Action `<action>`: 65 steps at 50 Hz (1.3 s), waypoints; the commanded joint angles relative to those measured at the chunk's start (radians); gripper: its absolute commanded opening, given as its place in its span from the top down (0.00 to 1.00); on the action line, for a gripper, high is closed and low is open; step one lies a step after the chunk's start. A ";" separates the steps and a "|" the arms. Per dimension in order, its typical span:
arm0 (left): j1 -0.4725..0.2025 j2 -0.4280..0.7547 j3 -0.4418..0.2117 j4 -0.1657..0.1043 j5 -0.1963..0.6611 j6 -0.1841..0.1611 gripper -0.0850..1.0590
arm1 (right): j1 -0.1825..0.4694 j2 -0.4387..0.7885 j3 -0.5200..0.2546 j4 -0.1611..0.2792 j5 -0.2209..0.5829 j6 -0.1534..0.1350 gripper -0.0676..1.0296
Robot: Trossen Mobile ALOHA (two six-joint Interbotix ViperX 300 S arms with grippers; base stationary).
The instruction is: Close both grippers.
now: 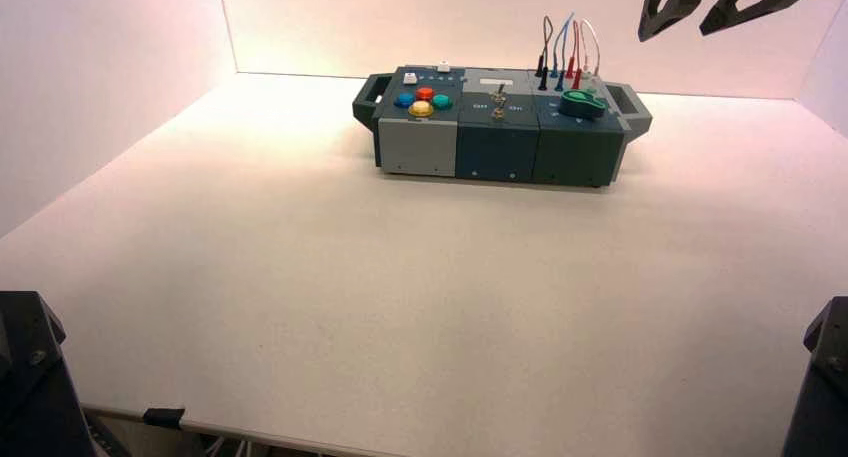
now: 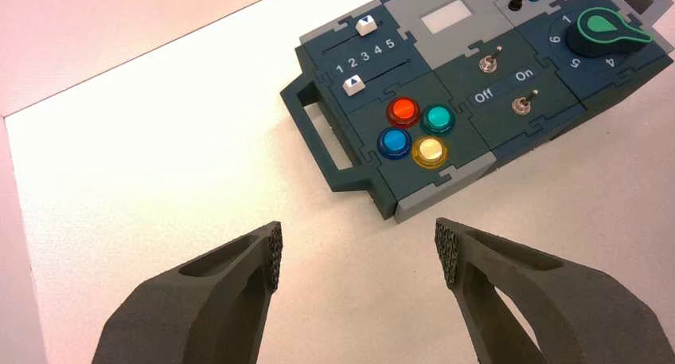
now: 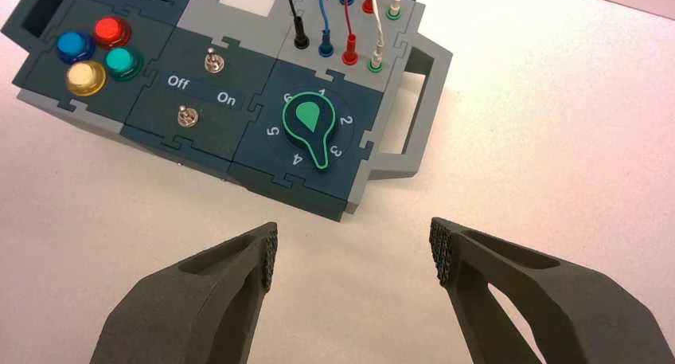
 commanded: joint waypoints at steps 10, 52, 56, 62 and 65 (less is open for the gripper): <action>-0.002 -0.017 -0.011 0.002 -0.008 0.006 0.06 | -0.006 -0.015 -0.011 0.002 -0.009 0.003 0.03; -0.002 -0.012 -0.011 0.002 -0.009 0.006 0.06 | -0.006 -0.020 -0.011 0.002 -0.008 0.003 0.03; -0.002 -0.012 -0.011 0.002 -0.008 0.006 0.06 | -0.006 -0.020 -0.012 0.000 -0.008 0.003 0.03; -0.002 -0.012 -0.011 0.002 -0.009 0.006 0.08 | -0.006 -0.020 -0.011 0.002 -0.008 0.003 0.03; -0.002 -0.012 -0.011 0.002 -0.009 0.006 0.12 | -0.006 -0.020 -0.009 0.002 -0.008 0.003 0.03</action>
